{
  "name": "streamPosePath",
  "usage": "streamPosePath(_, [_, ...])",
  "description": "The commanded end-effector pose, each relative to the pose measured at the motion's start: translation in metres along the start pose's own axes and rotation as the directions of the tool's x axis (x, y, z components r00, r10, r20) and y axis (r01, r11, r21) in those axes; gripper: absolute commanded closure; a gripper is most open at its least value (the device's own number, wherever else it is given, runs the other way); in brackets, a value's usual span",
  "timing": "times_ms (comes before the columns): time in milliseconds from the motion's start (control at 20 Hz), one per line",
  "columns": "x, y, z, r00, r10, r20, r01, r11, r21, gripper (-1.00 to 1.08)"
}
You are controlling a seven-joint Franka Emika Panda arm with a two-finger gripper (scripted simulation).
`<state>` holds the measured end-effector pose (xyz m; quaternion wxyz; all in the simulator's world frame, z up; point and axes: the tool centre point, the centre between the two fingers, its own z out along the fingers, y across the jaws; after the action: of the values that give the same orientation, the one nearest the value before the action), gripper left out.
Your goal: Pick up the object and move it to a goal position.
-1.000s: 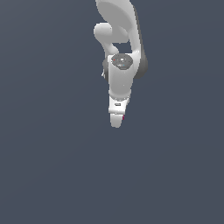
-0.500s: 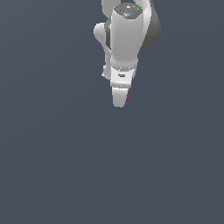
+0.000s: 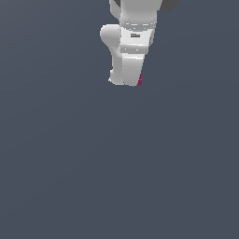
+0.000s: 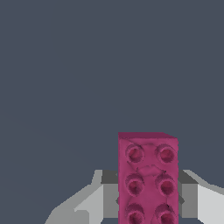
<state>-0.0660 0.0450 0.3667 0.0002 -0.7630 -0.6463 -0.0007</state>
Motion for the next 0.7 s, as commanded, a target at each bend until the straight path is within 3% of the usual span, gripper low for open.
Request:
streamPosePath(0, [0.001, -0.002, -0.022, 1.000, 0.001, 0.000, -0.001, 1.000, 0.001, 1.08])
streamPosePath(650, [0.002, -0.003, -0.077, 1.000, 0.003, 0.001, -0.003, 1.000, 0.001, 1.08])
